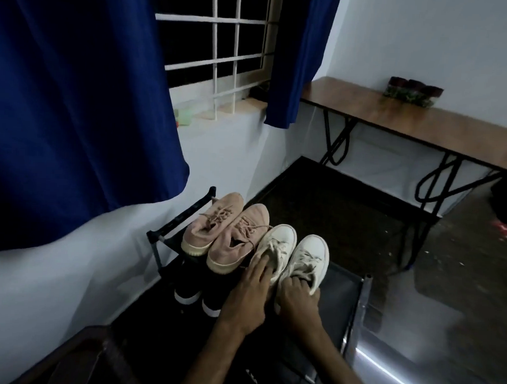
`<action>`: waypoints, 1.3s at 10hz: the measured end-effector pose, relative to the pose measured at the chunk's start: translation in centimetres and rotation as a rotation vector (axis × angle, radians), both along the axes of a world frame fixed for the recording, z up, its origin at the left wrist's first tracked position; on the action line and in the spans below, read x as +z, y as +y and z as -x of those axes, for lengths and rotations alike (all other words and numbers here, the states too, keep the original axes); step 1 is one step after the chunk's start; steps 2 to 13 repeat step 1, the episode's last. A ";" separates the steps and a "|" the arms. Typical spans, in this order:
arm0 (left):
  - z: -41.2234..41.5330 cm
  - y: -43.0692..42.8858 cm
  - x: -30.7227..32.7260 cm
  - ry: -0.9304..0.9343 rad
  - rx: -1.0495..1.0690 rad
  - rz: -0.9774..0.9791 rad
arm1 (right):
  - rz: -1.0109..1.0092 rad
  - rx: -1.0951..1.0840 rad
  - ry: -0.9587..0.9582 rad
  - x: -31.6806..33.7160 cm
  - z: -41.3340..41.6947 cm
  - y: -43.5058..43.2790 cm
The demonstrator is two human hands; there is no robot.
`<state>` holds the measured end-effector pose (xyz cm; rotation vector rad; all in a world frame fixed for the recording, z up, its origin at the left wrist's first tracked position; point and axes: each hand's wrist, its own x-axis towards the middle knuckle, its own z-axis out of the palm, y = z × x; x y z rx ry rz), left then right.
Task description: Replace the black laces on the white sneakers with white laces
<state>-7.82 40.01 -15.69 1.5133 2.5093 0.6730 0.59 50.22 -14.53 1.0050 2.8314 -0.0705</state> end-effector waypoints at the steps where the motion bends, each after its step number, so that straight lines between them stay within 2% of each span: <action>1: -0.4 -0.5 4.0 -0.082 -0.020 0.122 | 0.084 -0.007 -0.071 1.6 -1.2 -0.4; 13: -0.4 -0.5 4.0 -0.082 -0.020 0.122 | 0.084 -0.007 -0.071 1.6 -1.2 -0.4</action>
